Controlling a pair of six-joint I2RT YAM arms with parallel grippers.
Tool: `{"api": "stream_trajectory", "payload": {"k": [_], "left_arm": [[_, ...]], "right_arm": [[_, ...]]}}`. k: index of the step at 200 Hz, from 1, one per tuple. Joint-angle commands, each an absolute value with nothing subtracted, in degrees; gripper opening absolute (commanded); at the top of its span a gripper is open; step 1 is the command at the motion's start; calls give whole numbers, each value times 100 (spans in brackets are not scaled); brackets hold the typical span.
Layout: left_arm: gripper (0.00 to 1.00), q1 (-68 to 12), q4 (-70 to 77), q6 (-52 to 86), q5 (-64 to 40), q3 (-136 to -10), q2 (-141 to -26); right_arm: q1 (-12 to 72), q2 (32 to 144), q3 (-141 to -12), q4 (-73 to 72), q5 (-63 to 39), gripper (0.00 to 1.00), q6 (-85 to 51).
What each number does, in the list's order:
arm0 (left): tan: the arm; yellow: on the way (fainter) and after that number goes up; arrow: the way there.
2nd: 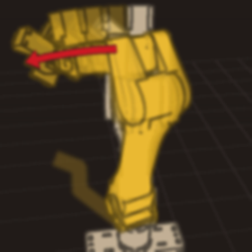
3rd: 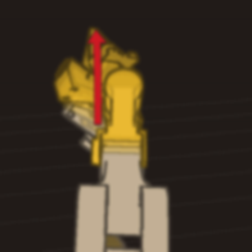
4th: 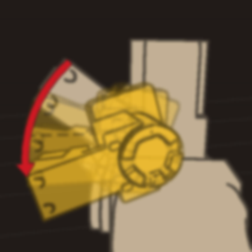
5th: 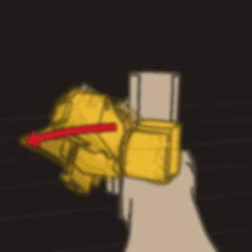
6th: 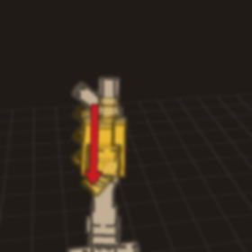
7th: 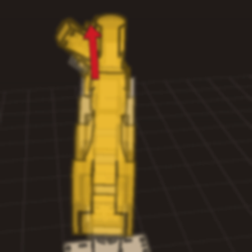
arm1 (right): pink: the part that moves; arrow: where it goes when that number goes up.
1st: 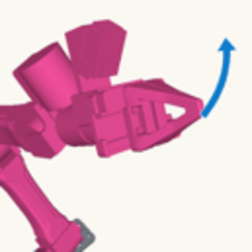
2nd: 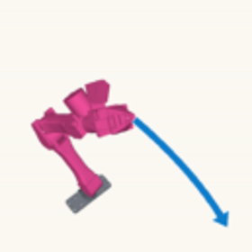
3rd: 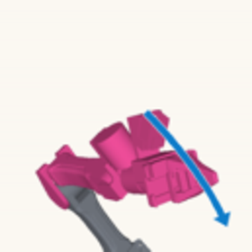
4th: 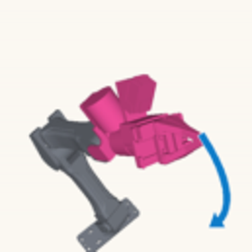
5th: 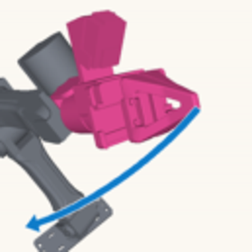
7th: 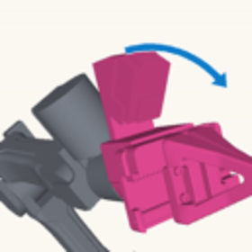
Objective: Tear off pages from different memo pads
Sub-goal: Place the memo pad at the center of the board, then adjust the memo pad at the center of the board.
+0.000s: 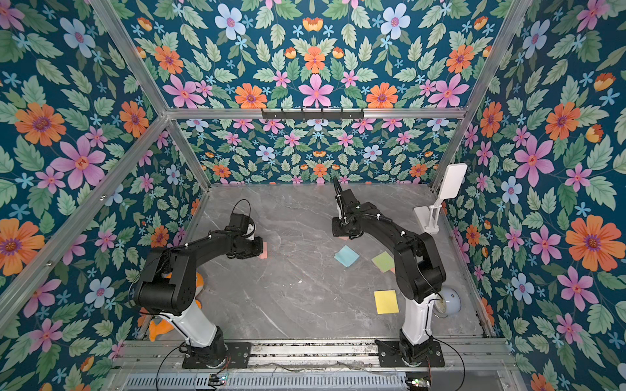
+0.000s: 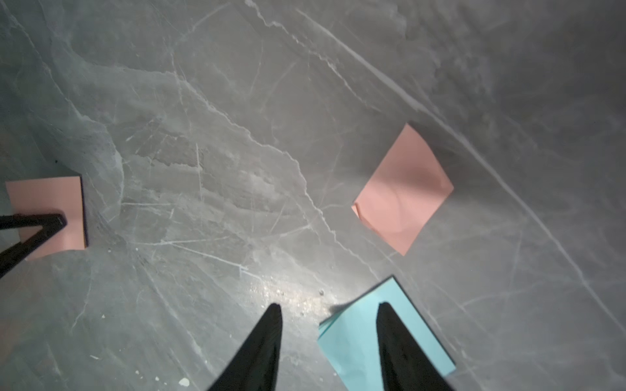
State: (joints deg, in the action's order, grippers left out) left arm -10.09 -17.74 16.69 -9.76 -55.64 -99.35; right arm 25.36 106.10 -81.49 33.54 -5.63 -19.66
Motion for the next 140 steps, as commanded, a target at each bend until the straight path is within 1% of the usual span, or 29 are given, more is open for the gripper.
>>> {"api": "stream_trajectory", "payload": {"k": [1,14,35,45,68,90,115,140], "left_arm": [[27,-993,-2717,1519,511,-5692,-10098],[34,-997,-2819,1554,760,-5730,-10004],[41,-1035,-2816,1588,602,-5739,-9659],[43,-1053,-2830,1604,563,-5731,-9483],[45,-1137,-2865,1686,571,-5705,-9103],[45,-1402,-2862,1818,666,-5693,-8791],[45,-2039,-2607,1987,480,-5684,-8613],[44,-2706,-2370,2151,175,-5813,-8790]], "right_arm": [[2422,10304,-7554,3169,-588,47,-2356],[2281,10155,-7156,3035,-721,47,-2466],[2029,10085,-6832,2928,-988,47,-2556],[1926,10142,-6810,2921,-1130,48,-2613],[1841,10341,-6883,2875,-1152,49,-2663],[1842,10631,-6982,2798,-1224,48,-2675],[2013,10922,-7171,2832,-1062,48,-2503],[2334,11117,-7359,2904,-1115,47,-2349]]}}
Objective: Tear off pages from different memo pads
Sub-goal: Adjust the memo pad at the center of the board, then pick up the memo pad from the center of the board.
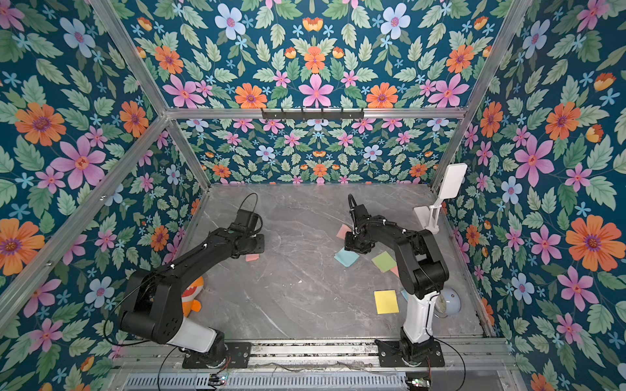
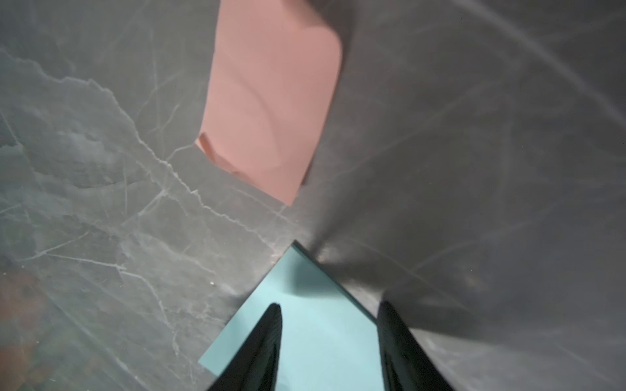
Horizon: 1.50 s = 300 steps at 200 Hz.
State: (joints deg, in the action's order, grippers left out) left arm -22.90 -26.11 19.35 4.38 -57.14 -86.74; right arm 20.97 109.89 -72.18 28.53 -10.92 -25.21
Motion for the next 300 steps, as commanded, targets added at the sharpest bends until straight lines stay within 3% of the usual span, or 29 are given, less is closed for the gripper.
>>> {"api": "stream_trajectory", "payload": {"k": [1,53,96,139,185,237,300], "left_arm": [[44,-2728,-2354,2156,149,-5811,-8803],[41,-3256,-1610,2410,-297,-5687,-9311],[43,-3820,-670,2772,-995,-5471,-9419],[44,-4189,728,3570,-1595,-5262,-9994],[43,-4399,1107,3764,-1740,-5290,-10528],[24,-4499,1169,3841,-1958,-5077,-10641],[14,-4614,1485,4004,-2115,-4535,-10595]], "right_arm": [[2353,11126,-7371,2916,-1111,47,-2343],[3357,11166,-7857,3488,-850,46,-1944],[2529,9947,-6855,3051,-1883,46,-2859],[1807,8742,-5074,1941,-2813,50,-4416],[1793,8588,-4407,1156,-2604,49,-5150],[1816,9214,-4239,340,-3042,44,-5642],[2127,9426,-3937,-385,-3083,39,-5925]]}}
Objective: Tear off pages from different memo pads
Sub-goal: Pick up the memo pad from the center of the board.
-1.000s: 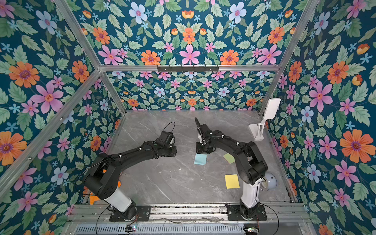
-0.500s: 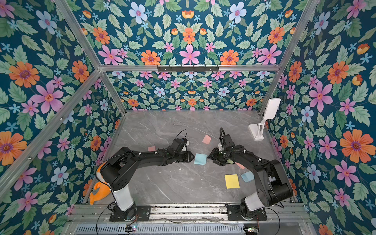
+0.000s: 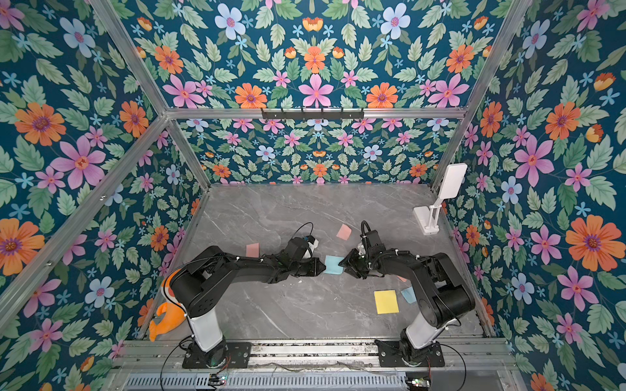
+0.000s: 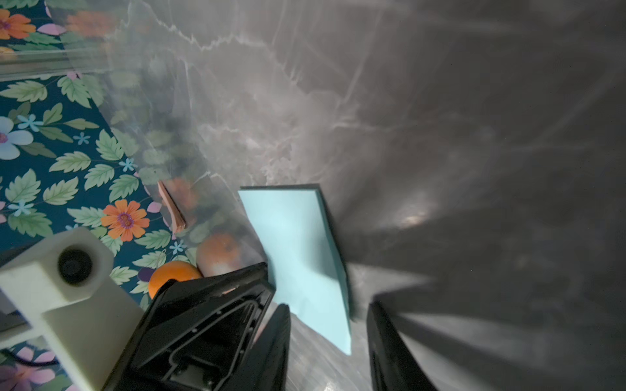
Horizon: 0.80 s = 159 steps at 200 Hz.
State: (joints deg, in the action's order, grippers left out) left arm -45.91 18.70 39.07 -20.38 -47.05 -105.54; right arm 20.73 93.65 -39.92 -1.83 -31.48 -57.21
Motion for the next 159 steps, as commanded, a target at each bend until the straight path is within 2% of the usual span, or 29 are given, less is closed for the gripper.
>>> {"api": "stream_trajectory", "payload": {"k": [1,45,88,105,124,144,159], "left_arm": [[14,-4614,1489,4002,-2112,-4526,-10593],[11,-4614,1581,4021,-2079,-4369,-10521],[10,-4607,1661,4038,-2074,-4329,-10428],[11,-4548,1680,4041,-2093,-4214,-10202],[12,-4313,2080,4002,-2250,-3856,-9681],[21,-3923,3147,4259,-2314,-3144,-8962],[38,-3654,3912,4636,-2457,-2746,-8513]], "right_arm": [[2127,9424,-3937,-395,-3089,39,-5920],[2151,9353,-3937,-585,-3383,29,-5698],[2202,9312,-3929,-739,-3483,11,-5651],[2206,9224,-3936,-794,-3528,4,-5613],[2206,9078,-4009,-769,-3603,1,-5551],[2221,8915,-4143,-733,-3944,1,-5651],[2301,8705,-4184,-799,-4171,1,-5768]]}}
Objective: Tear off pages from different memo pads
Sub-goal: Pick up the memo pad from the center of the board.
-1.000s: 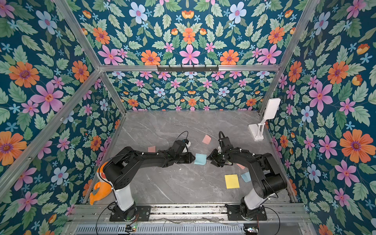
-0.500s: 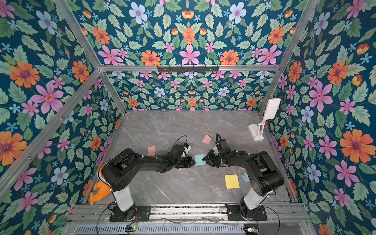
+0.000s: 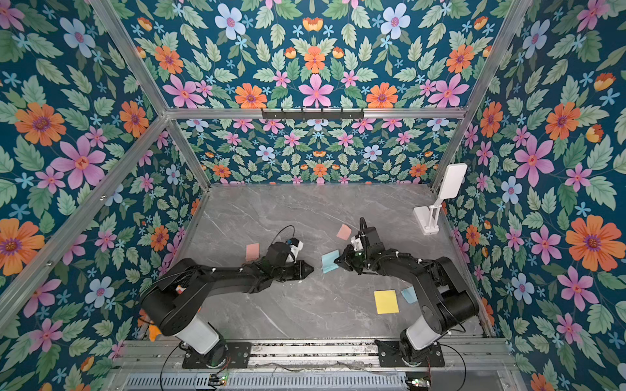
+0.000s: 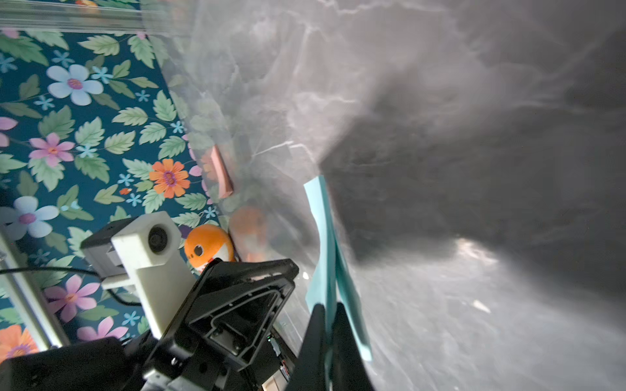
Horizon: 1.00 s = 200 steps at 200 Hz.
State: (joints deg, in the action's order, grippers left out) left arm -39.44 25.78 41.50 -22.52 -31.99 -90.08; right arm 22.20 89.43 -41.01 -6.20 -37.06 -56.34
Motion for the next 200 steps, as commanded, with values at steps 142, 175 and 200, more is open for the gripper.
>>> {"api": "stream_trajectory", "payload": {"k": [142,175,200], "left_arm": [[10,-3485,5623,5732,-3190,-2565,-8391],[0,-3280,4526,6189,-3162,-2834,-8625],[0,-3134,4859,6395,-3628,-2733,-8617]], "right_arm": [[2786,8174,-3920,-2422,-5063,6,-7178],[2704,7884,-4219,-1080,-4976,33,-6108],[2852,7479,-4938,1610,-3621,36,-4139]]}}
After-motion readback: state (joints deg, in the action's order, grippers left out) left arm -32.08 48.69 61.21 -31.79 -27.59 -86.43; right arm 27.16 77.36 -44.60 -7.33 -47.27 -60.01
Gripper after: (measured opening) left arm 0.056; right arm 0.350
